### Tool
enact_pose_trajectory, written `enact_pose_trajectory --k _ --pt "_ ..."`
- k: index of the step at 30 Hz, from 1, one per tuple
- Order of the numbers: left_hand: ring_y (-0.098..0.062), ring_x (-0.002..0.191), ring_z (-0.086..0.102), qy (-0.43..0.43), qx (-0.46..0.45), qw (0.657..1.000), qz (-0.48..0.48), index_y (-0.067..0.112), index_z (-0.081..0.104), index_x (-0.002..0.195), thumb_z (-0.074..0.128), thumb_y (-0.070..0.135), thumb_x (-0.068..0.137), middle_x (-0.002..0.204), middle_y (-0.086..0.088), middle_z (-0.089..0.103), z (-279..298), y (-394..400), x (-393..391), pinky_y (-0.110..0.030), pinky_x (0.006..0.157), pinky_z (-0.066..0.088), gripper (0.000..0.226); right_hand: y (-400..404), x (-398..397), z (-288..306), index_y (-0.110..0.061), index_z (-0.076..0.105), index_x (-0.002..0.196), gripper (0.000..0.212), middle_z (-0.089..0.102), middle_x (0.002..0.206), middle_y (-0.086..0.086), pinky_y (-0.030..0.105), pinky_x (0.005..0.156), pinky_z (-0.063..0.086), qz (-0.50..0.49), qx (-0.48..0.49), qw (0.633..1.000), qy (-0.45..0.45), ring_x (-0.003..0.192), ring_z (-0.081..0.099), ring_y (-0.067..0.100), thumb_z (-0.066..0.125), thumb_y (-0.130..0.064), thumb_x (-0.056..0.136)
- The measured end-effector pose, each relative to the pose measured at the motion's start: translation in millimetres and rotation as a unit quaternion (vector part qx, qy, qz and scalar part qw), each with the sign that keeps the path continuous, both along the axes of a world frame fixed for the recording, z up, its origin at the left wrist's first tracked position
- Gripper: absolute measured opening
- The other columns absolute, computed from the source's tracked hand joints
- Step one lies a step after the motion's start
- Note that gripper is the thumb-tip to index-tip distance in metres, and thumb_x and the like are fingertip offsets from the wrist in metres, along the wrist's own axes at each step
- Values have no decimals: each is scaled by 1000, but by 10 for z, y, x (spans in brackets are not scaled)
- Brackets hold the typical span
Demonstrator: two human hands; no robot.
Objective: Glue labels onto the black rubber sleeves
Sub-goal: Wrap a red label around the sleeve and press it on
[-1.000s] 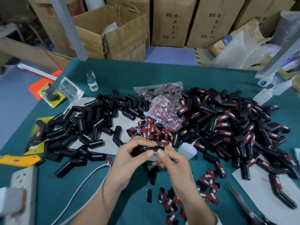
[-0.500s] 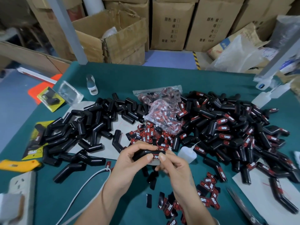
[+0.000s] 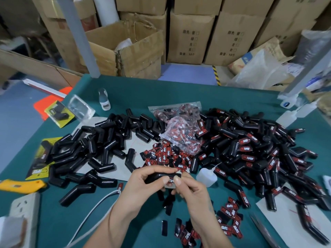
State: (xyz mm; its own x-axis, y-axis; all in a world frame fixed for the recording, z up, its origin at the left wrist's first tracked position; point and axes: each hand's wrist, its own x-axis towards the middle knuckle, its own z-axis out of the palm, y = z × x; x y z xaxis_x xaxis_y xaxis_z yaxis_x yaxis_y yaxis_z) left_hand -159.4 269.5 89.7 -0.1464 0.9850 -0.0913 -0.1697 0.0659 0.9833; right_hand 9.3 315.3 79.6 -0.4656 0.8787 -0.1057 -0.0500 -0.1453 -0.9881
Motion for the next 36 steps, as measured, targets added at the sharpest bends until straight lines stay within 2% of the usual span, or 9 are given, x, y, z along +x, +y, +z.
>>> enact_pose_trajectory --k 7,9,13,16,19,26,31,34,36 --pt "-17 87 71 5 2 1000 -12 25 83 112 74 29 88 111 -7 80 -31 -8 -19 -25 68 54 26 2 6 -13 -22 83 80 32 66 78 -9 13 71 47 5 -16 1000 17 75 60 -2 66 -46 92" --pt "-15 91 72 15 9 1000 -16 27 82 114 72 25 90 113 -4 79 -41 -4 -21 -24 72 55 26 9 1 -2 -26 80 74 31 65 79 -7 12 71 46 3 -13 1000 13 74 60 0 65 -46 92" --pt "-20 125 65 158 115 981 19 30 76 118 72 17 94 128 5 70 -88 14 21 -29 104 50 27 22 30 1 -29 75 66 32 51 71 -6 17 71 48 -6 -32 999 23 71 50 11 66 -48 90" --pt "-24 119 65 215 178 959 54 29 74 106 73 20 94 127 7 66 -135 25 57 -32 100 50 16 26 35 -34 -19 64 60 41 41 70 4 22 72 49 -18 -60 998 23 70 43 18 68 -48 88" --pt "-22 111 69 256 234 936 58 18 81 104 73 13 96 125 4 66 -153 16 69 -27 97 52 13 27 43 -33 -18 70 67 37 43 67 0 26 73 48 -23 -77 996 30 67 45 14 70 -48 88" --pt "-20 105 72 234 199 949 76 21 85 104 78 14 92 114 8 72 -182 34 48 -28 89 58 15 25 82 -63 -21 54 59 52 40 59 -2 40 75 34 -12 -83 996 -19 67 52 18 66 -64 86" --pt "-21 98 69 222 177 956 72 23 85 105 79 16 92 108 6 69 -202 40 85 -27 82 56 16 15 67 -36 -25 59 58 52 42 57 -6 37 77 36 -7 -95 994 -50 70 55 20 58 -62 96" --pt "-22 97 69 214 174 958 81 21 86 102 79 22 90 105 5 69 -196 38 91 -25 85 53 13 -11 37 -29 -11 61 63 55 41 60 1 35 80 42 -9 -111 993 -30 70 52 22 52 -56 94" --pt "-23 96 70 211 168 959 84 19 85 98 81 20 88 105 4 69 -210 35 93 -26 87 53 10 -16 28 -25 1 59 73 60 43 62 3 41 85 43 -3 -108 994 -26 70 50 22 51 -54 94"
